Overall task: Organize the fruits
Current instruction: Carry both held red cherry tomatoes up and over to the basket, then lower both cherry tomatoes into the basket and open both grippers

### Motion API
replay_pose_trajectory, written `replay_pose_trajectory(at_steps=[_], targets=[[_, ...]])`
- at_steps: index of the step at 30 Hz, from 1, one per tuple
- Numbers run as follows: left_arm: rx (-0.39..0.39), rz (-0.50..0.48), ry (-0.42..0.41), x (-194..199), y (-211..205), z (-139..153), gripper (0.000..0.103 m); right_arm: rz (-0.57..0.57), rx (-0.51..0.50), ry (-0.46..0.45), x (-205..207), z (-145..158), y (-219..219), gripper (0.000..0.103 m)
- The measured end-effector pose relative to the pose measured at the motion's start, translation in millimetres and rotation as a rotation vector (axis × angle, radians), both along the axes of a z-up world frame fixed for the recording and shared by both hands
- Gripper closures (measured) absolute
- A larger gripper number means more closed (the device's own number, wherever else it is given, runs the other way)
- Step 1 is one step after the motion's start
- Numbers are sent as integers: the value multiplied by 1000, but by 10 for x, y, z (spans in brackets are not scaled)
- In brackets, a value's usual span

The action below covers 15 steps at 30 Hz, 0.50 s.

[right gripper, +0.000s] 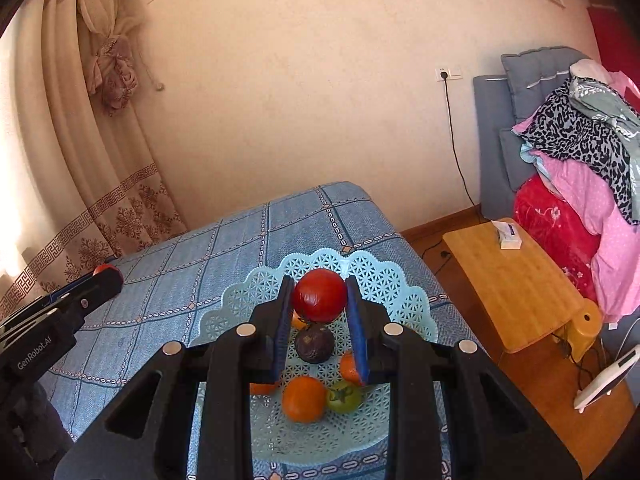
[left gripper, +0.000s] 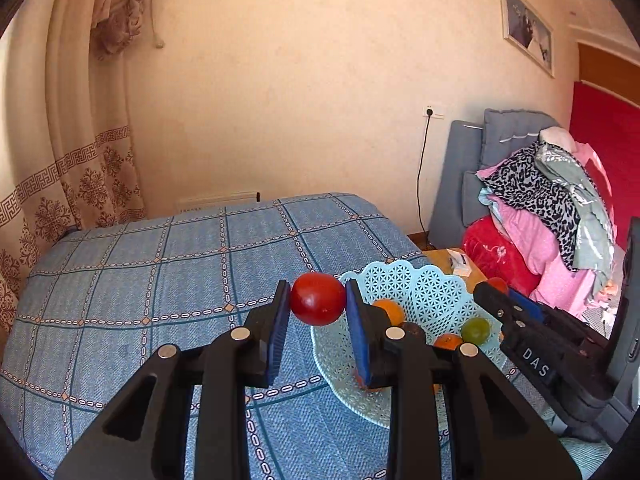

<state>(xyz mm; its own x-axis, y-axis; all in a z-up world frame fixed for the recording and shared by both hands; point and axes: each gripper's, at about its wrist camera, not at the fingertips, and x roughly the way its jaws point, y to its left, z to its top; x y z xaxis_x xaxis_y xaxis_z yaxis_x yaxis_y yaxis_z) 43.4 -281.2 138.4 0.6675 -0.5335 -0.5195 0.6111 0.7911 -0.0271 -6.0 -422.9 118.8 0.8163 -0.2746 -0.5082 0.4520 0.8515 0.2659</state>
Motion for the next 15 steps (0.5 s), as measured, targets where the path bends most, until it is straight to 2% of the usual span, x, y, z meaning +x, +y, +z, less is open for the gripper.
replay_pose_trajectory(at_steps=[6, 15], targets=[[33, -44, 47, 91, -333, -184, 75, -23, 25, 46, 156, -187, -184, 77], [60, -133, 140, 149, -571, -498, 75, -44, 35, 69, 230, -342, -283, 77]])
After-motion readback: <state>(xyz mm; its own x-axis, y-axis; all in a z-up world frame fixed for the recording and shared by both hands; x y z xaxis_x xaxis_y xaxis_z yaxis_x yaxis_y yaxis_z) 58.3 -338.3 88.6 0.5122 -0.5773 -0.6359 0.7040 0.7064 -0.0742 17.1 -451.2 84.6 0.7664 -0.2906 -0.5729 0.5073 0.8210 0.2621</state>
